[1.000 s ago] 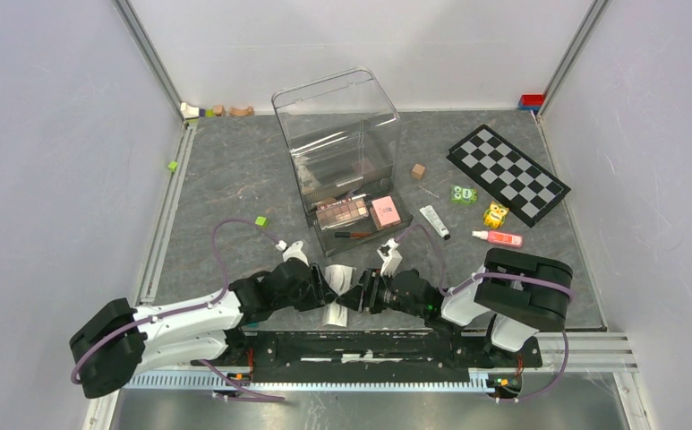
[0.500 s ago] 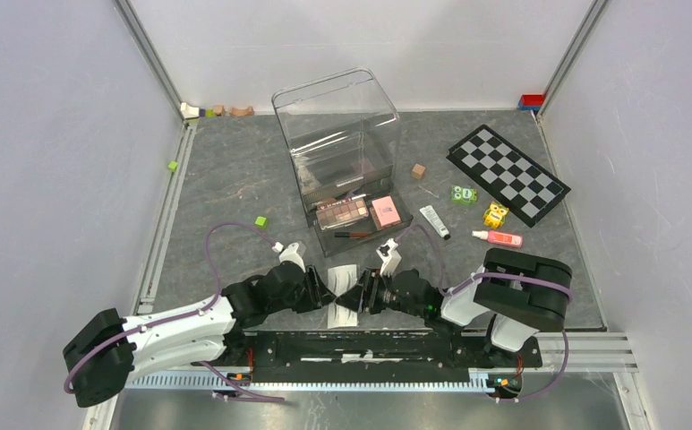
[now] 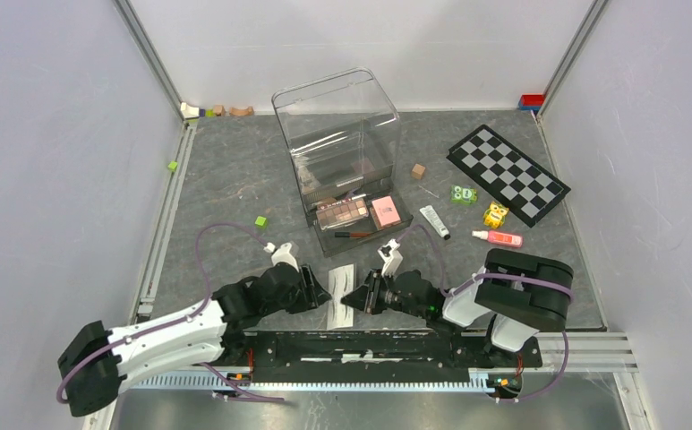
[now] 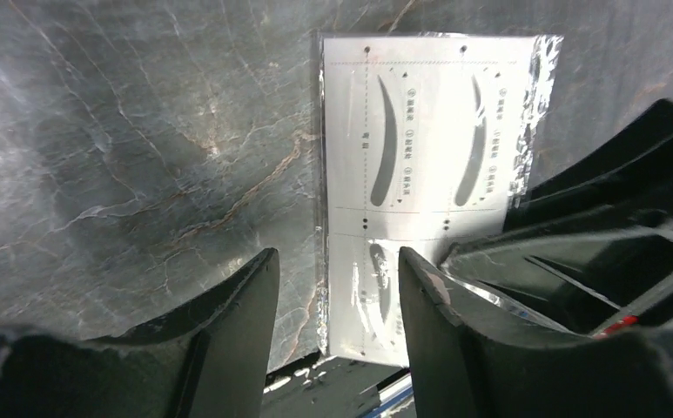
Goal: Organize the makeup
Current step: Pick up the makeup tool from the center of the board.
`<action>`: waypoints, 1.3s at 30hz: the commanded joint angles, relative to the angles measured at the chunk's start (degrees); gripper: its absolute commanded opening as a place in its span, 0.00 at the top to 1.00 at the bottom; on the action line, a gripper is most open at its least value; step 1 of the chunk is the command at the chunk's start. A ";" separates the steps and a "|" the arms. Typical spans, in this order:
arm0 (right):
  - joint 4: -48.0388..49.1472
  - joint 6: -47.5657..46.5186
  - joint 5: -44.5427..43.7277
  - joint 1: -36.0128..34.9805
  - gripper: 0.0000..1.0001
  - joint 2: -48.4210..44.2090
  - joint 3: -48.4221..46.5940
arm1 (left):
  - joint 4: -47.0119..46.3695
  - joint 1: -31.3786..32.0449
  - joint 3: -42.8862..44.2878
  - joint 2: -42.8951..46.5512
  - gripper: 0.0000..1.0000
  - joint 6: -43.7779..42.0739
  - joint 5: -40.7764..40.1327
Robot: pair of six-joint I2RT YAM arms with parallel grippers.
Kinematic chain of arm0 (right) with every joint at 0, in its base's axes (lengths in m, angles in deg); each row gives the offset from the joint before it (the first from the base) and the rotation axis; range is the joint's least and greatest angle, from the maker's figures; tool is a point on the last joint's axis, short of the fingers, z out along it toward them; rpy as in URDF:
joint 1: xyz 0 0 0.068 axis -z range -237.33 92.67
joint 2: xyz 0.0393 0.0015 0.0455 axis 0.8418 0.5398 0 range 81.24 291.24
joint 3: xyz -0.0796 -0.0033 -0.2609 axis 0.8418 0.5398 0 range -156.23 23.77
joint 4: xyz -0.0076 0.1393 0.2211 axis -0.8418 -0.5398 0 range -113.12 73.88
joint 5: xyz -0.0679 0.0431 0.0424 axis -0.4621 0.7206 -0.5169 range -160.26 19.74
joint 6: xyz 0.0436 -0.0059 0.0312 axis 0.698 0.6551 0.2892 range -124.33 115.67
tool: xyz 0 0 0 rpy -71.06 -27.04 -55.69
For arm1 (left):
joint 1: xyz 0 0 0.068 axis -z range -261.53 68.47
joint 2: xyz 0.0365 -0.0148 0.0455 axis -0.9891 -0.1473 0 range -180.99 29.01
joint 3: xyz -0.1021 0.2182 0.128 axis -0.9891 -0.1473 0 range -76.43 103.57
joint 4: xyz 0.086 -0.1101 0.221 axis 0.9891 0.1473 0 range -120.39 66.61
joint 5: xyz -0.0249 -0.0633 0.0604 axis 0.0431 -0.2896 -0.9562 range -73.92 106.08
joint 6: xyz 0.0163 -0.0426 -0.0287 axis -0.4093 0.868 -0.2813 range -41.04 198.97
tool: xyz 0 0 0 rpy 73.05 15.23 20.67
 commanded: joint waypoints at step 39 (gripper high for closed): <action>-41.26 25.33 -56.69 0.32 1.00 -32.76 -12.38 | 33.41 0.29 27.05 15.09 0.03 -9.11 -17.19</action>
